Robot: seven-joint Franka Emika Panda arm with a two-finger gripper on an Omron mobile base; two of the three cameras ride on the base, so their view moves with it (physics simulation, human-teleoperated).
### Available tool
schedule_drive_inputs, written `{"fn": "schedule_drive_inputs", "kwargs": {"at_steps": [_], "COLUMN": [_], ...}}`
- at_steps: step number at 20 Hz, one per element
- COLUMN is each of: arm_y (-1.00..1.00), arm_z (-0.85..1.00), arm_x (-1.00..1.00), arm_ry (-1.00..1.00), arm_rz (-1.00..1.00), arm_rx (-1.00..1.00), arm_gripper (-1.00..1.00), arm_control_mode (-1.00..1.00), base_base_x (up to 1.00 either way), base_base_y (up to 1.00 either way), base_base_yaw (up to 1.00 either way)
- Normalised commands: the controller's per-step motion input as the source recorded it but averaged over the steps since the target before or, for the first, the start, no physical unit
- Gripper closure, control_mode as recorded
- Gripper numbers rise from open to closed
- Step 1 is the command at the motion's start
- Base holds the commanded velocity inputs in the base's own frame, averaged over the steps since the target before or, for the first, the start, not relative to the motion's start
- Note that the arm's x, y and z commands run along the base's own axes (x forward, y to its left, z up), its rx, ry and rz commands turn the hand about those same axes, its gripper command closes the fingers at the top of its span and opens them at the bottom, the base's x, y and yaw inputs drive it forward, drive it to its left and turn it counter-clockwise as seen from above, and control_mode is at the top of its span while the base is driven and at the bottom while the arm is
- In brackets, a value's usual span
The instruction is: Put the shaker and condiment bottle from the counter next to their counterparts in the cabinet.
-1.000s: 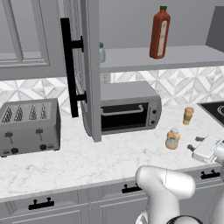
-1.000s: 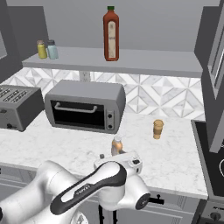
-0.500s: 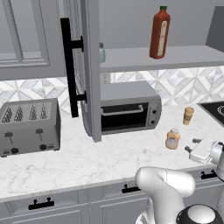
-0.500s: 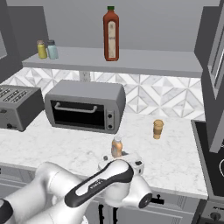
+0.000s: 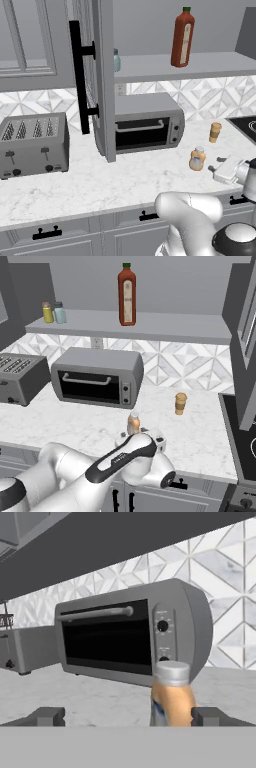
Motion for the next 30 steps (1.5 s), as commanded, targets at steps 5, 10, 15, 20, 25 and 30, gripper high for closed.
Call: {"fn": "schedule_drive_inputs", "kwargs": {"at_steps": [5, 10, 15, 20, 25, 30], "arm_y": [-0.01, 0.00, -0.02, -0.02, -0.06, -0.14], "arm_z": [-0.14, -0.09, -0.06, -0.10, -0.17, -0.19], "arm_x": [0.16, 0.23, 0.20, 0.25, 0.21, 0.13], "arm_ry": [0.08, 0.07, 0.02, 0.00, 0.00, 0.00], "arm_rz": [-0.03, -0.04, -0.01, 0.00, 0.00, -0.01], "arm_rx": [0.00, 0.00, 0.00, 0.00, 0.00, 0.00], "arm_gripper": [-1.00, -1.00, -1.00, -1.00, -1.00, -1.00], "arm_control_mode": [-1.00, -1.00, -1.00, -1.00, -1.00, -1.00], "base_base_x": [0.00, 0.00, 0.00, 0.00, 0.00, 0.00], "base_base_y": [0.00, 0.00, 0.00, 0.00, 0.00, 0.00], "base_base_yaw": [0.00, 0.00, 0.00, 0.00, 0.00, 0.00]}}
